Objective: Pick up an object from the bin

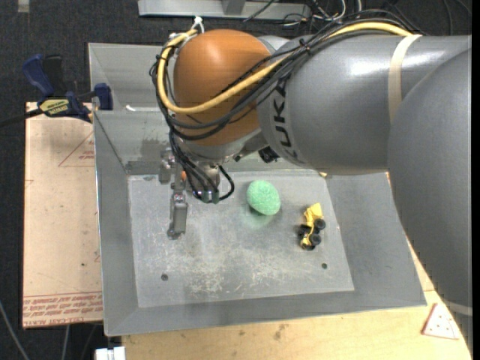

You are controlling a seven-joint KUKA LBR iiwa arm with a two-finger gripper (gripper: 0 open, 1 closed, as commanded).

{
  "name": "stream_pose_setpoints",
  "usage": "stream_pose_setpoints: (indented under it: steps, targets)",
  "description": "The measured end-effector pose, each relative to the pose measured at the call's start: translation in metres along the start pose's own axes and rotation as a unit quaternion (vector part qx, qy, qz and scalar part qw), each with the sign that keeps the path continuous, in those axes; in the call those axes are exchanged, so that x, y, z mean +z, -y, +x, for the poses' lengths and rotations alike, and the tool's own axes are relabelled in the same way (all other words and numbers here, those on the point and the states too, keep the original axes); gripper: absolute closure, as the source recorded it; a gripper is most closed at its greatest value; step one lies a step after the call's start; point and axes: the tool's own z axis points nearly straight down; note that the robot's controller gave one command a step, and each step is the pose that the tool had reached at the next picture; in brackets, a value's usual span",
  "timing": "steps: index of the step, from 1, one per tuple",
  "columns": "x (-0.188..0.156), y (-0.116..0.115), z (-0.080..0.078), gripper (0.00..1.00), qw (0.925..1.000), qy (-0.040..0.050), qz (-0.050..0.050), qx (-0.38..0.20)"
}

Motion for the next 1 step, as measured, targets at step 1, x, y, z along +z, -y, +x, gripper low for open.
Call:
stream_pose_setpoints:
  steps: [1]
  targets:
    - [-0.005, 0.0012, -0.0018, 0.0, 1.0, 0.004, -0.001, 0.002]
